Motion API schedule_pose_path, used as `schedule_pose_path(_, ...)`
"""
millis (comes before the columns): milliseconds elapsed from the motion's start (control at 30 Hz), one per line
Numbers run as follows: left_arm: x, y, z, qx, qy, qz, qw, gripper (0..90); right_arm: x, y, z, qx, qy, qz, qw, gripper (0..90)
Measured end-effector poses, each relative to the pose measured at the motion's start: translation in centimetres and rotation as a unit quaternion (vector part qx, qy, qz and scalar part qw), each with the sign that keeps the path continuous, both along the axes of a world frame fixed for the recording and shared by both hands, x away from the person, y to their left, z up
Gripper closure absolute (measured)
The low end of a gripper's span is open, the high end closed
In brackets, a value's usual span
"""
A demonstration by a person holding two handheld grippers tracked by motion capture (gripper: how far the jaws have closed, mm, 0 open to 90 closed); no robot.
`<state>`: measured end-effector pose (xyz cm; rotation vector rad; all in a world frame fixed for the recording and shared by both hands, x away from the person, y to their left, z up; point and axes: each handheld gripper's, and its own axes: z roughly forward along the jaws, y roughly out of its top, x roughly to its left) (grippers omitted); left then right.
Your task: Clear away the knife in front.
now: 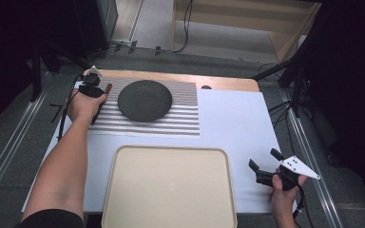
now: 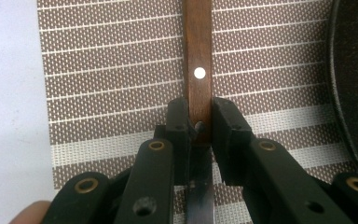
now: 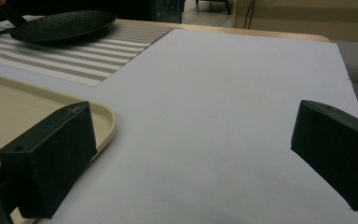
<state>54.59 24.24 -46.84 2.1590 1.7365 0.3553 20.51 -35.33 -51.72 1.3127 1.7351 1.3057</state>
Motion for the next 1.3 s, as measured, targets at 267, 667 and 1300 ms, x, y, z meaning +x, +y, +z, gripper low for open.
schedule_pose_path(267, -0.6, -0.2, 0.5, 0.017, 0.0, -0.019, 0.9997, 77.4, 0.0, -0.1, 0.0, 0.005, 0.001, -0.001, 1.0, 0.0)
schedule_pose_path(667, -3.0, 0.6, 2.1, -0.007, -0.008, -0.05, 0.9987, 77.5, 0.1, 0.0, 0.0, 0.002, 0.0, 0.0, 1.0, 0.0)
schedule_pose_path(1300, -7.3, -0.5, 3.8, -0.026, -0.022, -0.109, 0.9935, 77.4, 0.0, 0.0, 0.0, 0.0, 0.0, 0.0, 1.0, 0.0)
